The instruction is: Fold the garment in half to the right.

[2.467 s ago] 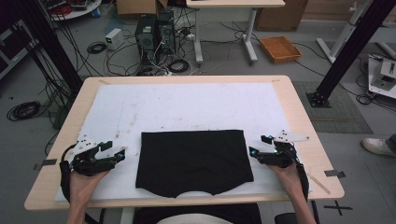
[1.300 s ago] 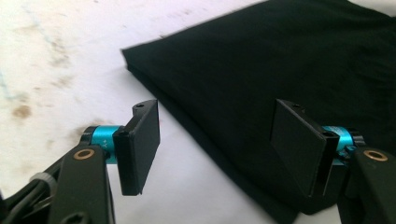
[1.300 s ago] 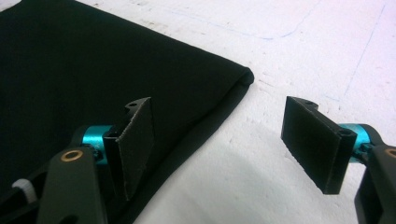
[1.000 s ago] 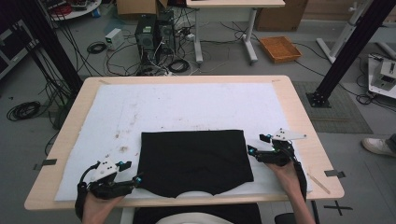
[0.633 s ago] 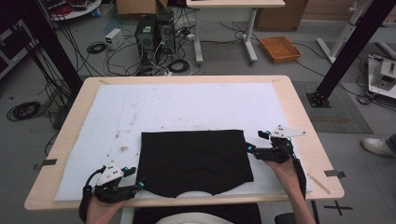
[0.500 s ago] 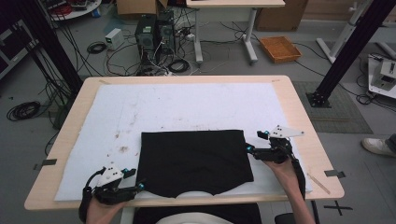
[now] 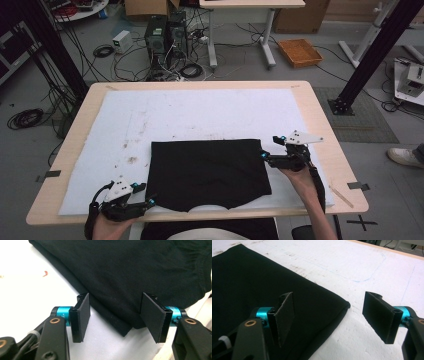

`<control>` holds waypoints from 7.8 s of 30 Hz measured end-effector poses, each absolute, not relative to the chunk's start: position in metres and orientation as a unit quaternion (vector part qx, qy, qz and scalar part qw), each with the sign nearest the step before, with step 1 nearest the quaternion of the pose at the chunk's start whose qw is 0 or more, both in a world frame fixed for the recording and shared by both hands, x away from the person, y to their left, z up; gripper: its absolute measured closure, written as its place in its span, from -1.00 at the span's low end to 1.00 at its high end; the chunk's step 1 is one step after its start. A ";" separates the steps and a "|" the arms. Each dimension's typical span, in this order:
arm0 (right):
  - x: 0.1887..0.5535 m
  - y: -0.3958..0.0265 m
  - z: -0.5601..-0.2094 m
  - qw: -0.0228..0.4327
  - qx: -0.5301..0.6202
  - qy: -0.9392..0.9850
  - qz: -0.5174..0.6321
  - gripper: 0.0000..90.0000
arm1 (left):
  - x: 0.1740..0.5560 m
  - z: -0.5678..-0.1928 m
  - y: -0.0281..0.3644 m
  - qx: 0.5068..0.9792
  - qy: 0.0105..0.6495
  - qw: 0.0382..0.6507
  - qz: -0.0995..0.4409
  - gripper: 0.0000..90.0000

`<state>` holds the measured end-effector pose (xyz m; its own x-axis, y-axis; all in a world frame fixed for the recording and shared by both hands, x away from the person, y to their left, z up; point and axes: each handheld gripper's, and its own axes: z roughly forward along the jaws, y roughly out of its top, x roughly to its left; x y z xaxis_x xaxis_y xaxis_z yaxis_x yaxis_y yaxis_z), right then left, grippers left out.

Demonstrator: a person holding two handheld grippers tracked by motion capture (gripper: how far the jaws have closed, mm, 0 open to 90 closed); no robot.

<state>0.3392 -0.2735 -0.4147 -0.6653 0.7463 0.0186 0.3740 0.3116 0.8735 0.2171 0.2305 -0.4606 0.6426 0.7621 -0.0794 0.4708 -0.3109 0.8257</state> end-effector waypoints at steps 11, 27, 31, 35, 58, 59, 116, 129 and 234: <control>0.351 -0.275 -0.407 0.176 0.362 0.789 0.464 -0.42 | 0.211 -0.462 0.229 0.786 0.396 0.444 0.170 0.04; 0.373 -0.221 -0.385 0.170 0.323 0.816 0.449 -0.42 | 0.209 -0.466 0.233 0.777 0.396 0.459 0.171 0.33; 0.379 -0.206 -0.378 0.164 0.314 0.818 0.454 -0.42 | 0.210 -0.466 0.234 0.775 0.397 0.463 0.169 0.41; 0.392 -0.191 -0.376 0.151 0.307 0.822 0.455 -0.42 | 0.210 -0.467 0.234 0.775 0.393 0.468 0.163 0.54; 0.436 -0.091 -0.387 0.098 0.281 0.851 0.433 -0.39 | 0.211 -0.470 0.236 0.773 0.380 0.481 0.162 0.77; 0.437 -0.087 -0.387 0.096 0.280 0.853 0.429 -0.39 | 0.211 -0.470 0.236 0.773 0.380 0.481 0.161 0.77; 0.435 0.080 -0.445 0.038 0.146 0.918 0.366 -0.11 | 0.209 -0.471 0.235 0.773 0.375 0.482 0.170 0.75; 0.433 0.081 -0.444 0.039 0.141 0.918 0.367 0.31 | 0.211 -0.471 0.236 0.767 0.385 0.488 0.159 0.75; 0.434 -0.150 -0.400 0.095 0.205 0.867 0.445 0.90 | 0.287 -0.425 0.039 0.807 0.229 0.543 0.053 0.84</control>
<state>0.4342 -0.1503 -0.4004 -0.8982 0.4392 0.0176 0.2705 0.5207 0.8097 0.2872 0.0386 -0.4245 0.8899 0.4263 -0.1625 0.3112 -0.3068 0.8995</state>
